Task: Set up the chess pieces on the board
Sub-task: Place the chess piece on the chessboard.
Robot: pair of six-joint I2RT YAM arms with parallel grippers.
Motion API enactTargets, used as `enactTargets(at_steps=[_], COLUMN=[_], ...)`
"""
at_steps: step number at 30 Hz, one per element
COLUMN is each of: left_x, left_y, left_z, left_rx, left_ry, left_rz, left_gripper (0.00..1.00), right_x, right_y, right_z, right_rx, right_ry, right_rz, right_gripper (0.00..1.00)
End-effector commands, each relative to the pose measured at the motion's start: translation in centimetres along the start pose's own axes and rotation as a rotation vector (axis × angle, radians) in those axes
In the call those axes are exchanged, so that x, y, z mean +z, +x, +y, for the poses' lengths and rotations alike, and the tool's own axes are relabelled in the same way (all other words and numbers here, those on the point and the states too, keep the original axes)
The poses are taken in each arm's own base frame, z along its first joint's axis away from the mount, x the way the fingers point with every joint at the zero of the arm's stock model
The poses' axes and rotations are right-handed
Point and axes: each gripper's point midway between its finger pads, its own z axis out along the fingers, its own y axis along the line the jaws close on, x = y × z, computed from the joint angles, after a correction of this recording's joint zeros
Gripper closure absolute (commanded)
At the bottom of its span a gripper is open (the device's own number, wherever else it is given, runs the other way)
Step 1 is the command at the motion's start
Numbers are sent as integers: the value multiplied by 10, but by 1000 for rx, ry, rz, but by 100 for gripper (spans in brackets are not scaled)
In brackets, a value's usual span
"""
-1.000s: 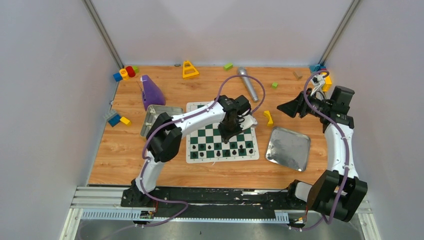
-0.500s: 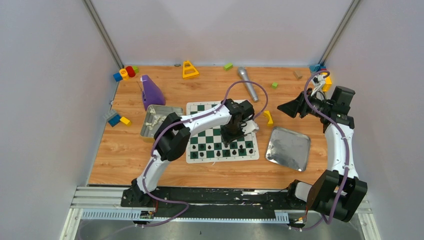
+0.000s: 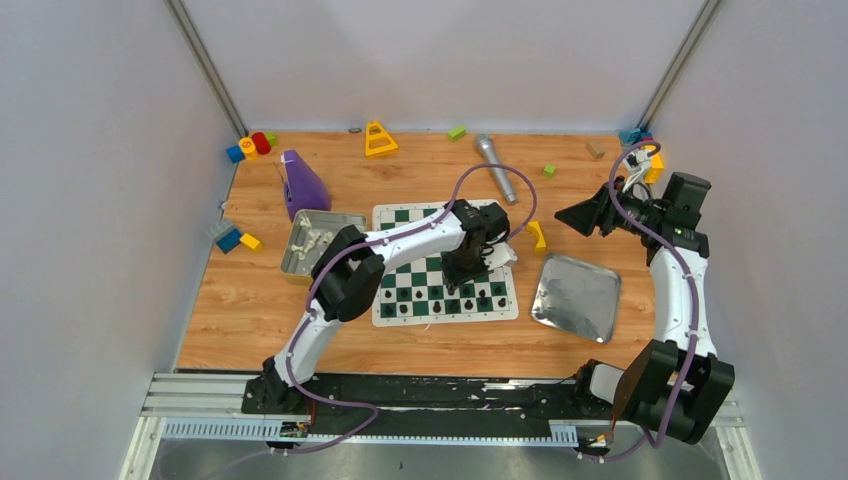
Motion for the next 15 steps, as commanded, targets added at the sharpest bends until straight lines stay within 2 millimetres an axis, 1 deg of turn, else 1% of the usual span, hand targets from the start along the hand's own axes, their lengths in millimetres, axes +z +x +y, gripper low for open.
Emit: enactTargets(at_steps=[1, 15], left_x=[-4, 3], left_y=[-12, -10], left_z=[2, 3], left_rx=[17, 12], left_ry=[-17, -22], left_rz=[-29, -16], left_gripper=[93, 82], right_x=[-2, -3], right_y=[0, 0], right_z=[5, 6], right_rx=[-34, -31], right_ry=[-29, -34], right_rz=[-8, -10], right_gripper=[42, 43])
